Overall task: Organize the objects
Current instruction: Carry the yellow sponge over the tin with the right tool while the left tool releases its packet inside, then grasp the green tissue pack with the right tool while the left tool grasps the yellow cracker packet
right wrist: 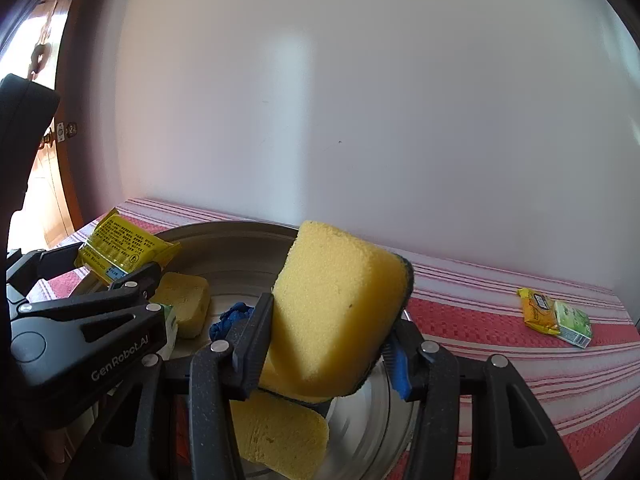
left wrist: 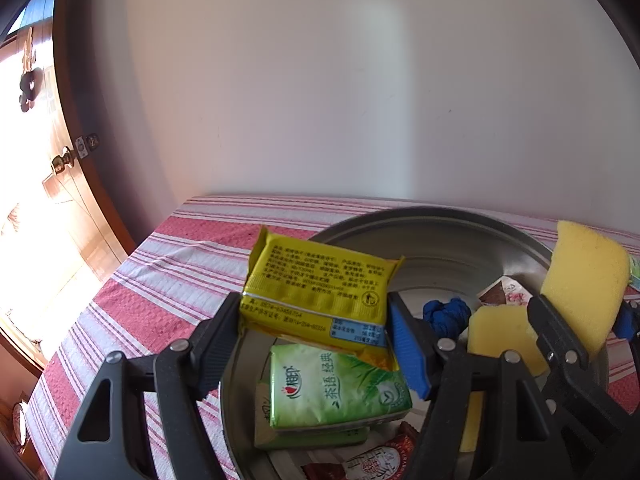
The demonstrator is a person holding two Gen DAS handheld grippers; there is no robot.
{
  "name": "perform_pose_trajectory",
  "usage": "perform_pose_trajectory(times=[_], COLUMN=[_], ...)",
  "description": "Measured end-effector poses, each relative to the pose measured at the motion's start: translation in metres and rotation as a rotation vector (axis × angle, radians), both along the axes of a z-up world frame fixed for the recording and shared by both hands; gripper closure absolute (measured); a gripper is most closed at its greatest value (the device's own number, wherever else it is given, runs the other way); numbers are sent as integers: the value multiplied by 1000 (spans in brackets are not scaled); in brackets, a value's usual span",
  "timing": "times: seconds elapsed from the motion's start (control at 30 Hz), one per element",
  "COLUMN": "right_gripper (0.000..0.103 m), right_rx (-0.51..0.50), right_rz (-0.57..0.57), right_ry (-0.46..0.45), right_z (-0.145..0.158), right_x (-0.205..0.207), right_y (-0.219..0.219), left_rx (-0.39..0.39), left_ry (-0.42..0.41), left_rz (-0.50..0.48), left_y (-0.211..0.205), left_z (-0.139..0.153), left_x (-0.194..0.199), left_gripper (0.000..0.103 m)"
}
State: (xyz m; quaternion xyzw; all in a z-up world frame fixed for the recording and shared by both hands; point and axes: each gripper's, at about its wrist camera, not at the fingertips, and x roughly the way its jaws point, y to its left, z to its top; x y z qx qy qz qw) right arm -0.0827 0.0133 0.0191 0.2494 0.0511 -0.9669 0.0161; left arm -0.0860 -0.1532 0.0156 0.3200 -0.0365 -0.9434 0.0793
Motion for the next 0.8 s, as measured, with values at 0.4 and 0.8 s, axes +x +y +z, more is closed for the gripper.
perform_pose_trajectory(times=[0.4,0.8], right_gripper=[28,15], right_rx=[-57,-228], right_rz=[16,-77], right_ry=[-6,161], right_z=[1,17], right_x=[-5,13], right_y=[30,54], left_rx=[137,85], left_ry=[23,89], left_rz=[57,37], left_y=[-21,-6], left_z=[5,8], left_x=[3,11], left_gripper=[0,0])
